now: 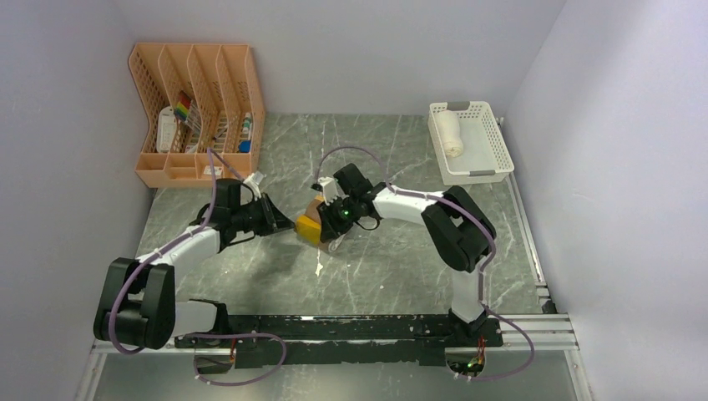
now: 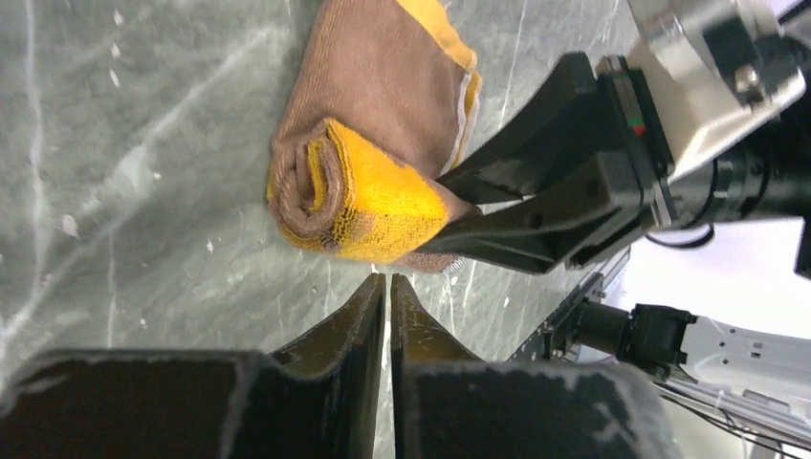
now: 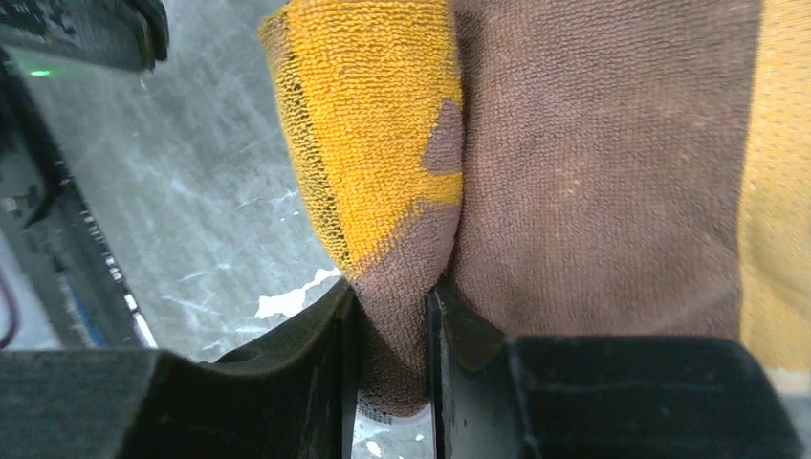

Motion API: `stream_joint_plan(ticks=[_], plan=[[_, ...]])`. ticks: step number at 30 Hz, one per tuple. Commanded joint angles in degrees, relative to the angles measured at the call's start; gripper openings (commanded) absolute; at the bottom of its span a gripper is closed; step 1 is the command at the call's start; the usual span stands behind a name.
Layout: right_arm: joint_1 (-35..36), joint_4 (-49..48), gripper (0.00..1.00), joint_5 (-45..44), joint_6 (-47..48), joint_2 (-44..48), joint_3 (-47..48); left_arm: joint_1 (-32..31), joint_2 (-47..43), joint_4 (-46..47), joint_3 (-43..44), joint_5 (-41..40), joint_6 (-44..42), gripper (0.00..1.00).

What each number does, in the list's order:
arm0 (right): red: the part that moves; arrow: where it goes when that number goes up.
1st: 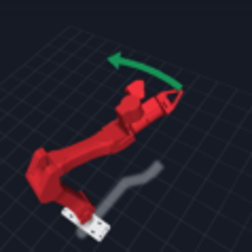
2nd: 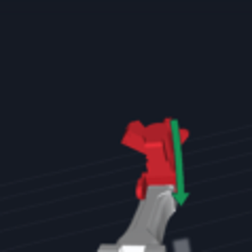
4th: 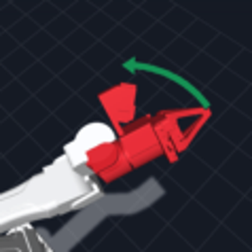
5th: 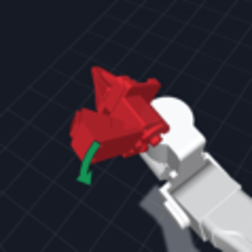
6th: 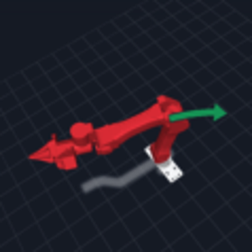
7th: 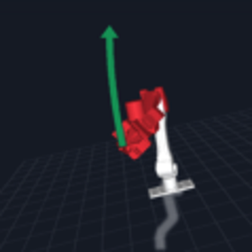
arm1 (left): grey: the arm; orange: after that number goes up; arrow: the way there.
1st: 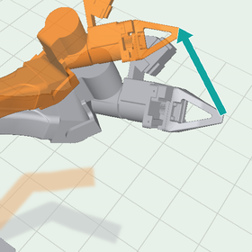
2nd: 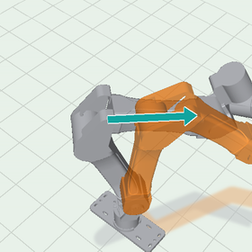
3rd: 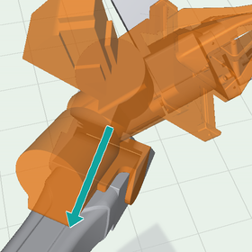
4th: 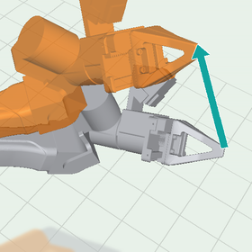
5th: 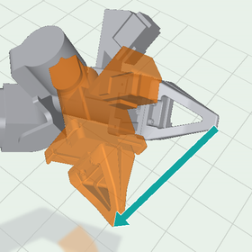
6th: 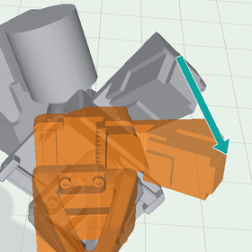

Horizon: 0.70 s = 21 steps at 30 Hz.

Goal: Roll the towels
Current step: Roll the towel at the center of the board.

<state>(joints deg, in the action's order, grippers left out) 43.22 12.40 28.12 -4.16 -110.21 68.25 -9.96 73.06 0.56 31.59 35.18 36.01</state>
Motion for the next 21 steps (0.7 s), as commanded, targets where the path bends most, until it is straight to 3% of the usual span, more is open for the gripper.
stream_joint_plan(ticks=[1,8,21], plan=[[-1.8,2.8,0.26,15.2,-2.5,-4.7,2.4,-0.6,-0.3,8.1,-2.6,4.1,4.3,0.18],[-3.9,1.8,0.25,24.0,-7.0,-10.1,3.9,-4.2,4.0,14.5,-2.6,3.5,6.6,0.19],[-5.5,3.6,0.29,23.3,-7.3,-10.7,4.4,-6.0,18.5,21.0,1.1,1.7,5.1,0.16]])
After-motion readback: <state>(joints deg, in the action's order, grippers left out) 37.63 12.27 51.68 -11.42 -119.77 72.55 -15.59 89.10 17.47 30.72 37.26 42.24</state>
